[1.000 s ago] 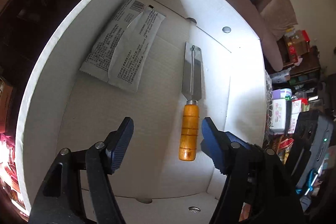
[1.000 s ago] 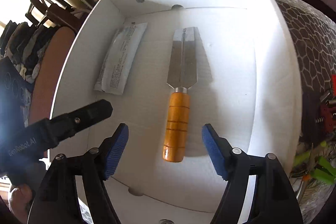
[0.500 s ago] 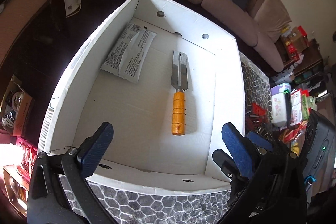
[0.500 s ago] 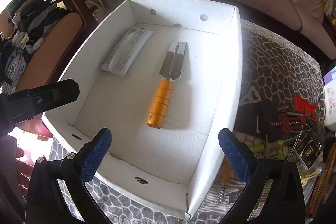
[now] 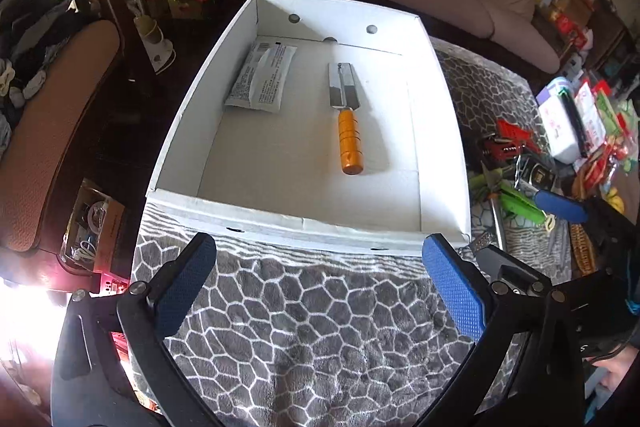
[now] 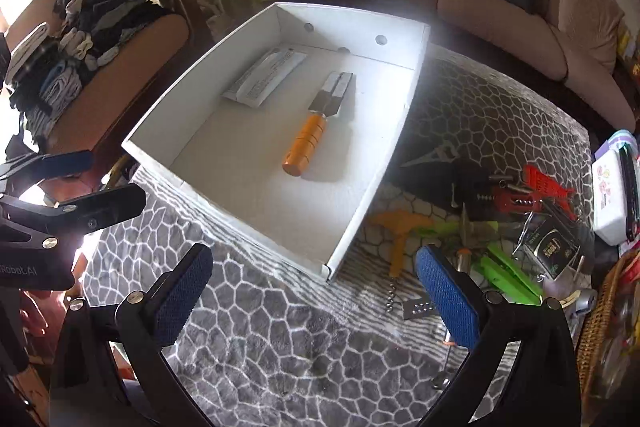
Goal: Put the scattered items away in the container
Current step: 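Withdraw the right tool from the box back over the table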
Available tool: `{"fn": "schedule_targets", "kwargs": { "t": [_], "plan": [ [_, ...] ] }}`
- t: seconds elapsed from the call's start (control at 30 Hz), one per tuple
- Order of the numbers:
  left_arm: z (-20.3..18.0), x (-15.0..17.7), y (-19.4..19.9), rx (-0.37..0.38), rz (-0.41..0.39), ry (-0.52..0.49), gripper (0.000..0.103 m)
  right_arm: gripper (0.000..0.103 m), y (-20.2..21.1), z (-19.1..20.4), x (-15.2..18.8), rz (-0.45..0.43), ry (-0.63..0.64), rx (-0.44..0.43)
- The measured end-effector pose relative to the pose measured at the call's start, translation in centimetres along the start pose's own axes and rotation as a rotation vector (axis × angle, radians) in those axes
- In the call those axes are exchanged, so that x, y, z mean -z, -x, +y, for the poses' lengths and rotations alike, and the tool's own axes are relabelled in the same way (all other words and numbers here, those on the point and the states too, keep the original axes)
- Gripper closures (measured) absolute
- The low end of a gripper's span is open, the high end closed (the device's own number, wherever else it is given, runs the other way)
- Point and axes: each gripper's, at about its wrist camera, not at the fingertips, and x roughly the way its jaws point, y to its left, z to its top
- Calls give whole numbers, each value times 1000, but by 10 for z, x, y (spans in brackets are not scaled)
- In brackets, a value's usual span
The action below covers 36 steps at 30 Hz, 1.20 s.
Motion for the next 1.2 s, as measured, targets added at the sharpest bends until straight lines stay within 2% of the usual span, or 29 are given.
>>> {"fn": "schedule_targets", "kwargs": {
  "t": [0.17,0.27,0.37,0.53,0.63,0.87,1.07,1.2],
  "plan": [
    [-49,32,11,31,-11,-68,0,0,35,-30,37,-1,20,-22],
    [-76,54,10,97,2,-78,0,0,58,-52,60,-27,13,-9],
    [-106,78,-1,162,20,-94,0,0,77,-73,82,-52,-14,-8],
    [-148,104,-28,197,59,-121,0,0,92,-103,116,-80,-60,-8],
    [-169,112,-41,179,60,-130,0,0,95,-119,132,-101,-90,4],
    [-216,117,-48,73,-25,-226,0,0,88,-154,165,-105,-158,43],
    [-243,115,-59,57,-32,-264,0,0,84,-181,187,-105,-181,121],
    [-253,113,-69,61,-27,-263,0,0,83,-204,202,-109,-216,142]
  ]
}}
